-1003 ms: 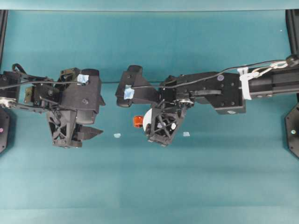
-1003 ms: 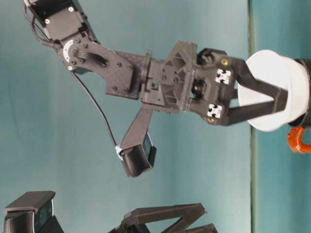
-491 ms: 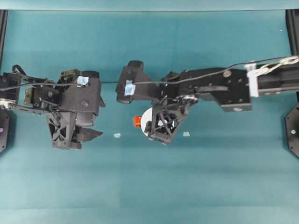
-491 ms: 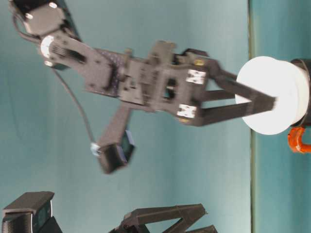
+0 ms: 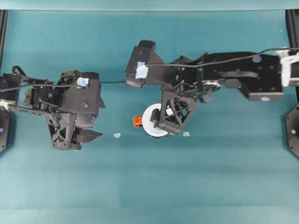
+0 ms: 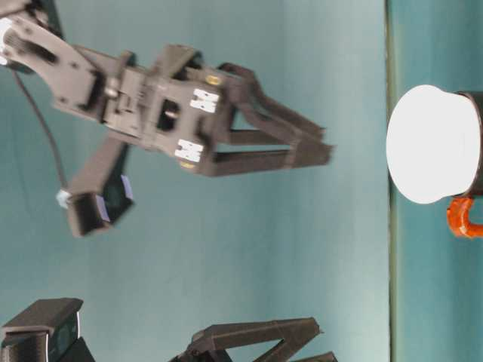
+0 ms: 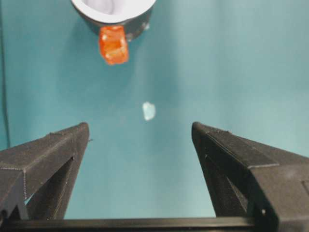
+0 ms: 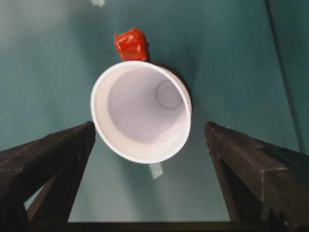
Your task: Put the paper cup into the moved red handle cup holder.
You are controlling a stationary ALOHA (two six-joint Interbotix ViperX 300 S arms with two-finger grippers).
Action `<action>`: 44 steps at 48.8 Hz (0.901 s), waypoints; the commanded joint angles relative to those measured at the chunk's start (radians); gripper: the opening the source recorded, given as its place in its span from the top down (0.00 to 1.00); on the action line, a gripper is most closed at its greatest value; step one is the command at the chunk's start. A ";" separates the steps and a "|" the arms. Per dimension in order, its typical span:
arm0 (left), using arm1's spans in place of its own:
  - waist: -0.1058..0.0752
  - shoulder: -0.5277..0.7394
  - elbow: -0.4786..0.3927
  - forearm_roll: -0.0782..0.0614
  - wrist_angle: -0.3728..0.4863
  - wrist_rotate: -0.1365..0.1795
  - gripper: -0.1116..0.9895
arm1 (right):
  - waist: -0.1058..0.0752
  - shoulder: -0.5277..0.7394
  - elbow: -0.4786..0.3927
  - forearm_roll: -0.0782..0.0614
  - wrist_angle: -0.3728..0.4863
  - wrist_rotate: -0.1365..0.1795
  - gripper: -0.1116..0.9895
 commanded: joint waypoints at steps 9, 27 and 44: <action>-0.005 -0.012 -0.009 0.003 -0.006 -0.002 0.04 | 0.023 -0.123 0.061 -0.003 -0.048 -0.012 0.17; -0.005 -0.020 -0.008 0.003 -0.005 0.000 0.04 | 0.044 -0.364 0.285 -0.003 -0.281 -0.014 0.17; -0.005 -0.029 -0.008 0.003 -0.005 0.000 0.04 | 0.080 -0.609 0.508 -0.003 -0.586 -0.130 0.17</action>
